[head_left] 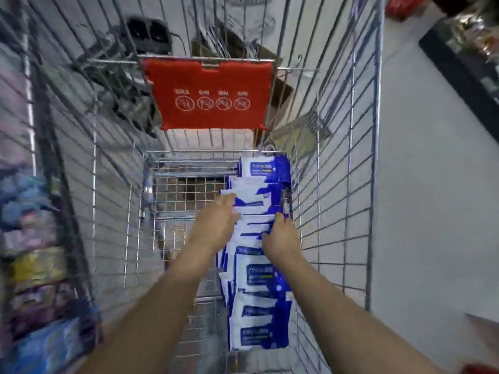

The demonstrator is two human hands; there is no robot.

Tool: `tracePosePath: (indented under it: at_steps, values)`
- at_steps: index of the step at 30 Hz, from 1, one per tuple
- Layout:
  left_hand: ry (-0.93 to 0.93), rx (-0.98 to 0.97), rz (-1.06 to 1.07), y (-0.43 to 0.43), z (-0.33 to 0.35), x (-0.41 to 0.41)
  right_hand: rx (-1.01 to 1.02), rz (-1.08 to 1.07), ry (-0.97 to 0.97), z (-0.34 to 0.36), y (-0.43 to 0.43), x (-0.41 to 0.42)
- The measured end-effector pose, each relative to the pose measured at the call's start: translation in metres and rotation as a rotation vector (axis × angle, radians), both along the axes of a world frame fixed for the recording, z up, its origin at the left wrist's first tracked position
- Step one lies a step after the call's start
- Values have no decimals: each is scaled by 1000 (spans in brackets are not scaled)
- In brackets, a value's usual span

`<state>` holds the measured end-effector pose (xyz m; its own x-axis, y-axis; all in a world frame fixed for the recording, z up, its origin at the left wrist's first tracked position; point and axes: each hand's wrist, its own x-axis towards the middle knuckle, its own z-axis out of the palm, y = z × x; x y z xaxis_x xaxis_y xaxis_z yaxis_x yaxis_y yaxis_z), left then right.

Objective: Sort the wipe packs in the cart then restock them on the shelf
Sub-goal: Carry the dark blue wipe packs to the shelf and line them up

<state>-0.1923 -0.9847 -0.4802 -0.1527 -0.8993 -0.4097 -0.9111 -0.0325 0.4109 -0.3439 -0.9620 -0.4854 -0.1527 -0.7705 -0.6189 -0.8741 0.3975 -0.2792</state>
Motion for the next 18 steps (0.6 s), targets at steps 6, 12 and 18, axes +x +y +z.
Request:
tracePosePath:
  at_steps: [6, 12, 18]
  values:
    - [48, 59, -159, -10, -62, -22, -2, -191, -59, -43, -2, -2]
    - [251, 186, 13, -19, -69, -19, 6, -556, -177, -54, 0, -1]
    - [414, 42, 54, -38, -38, -5, 38, -429, -139, -41, 4, -5]
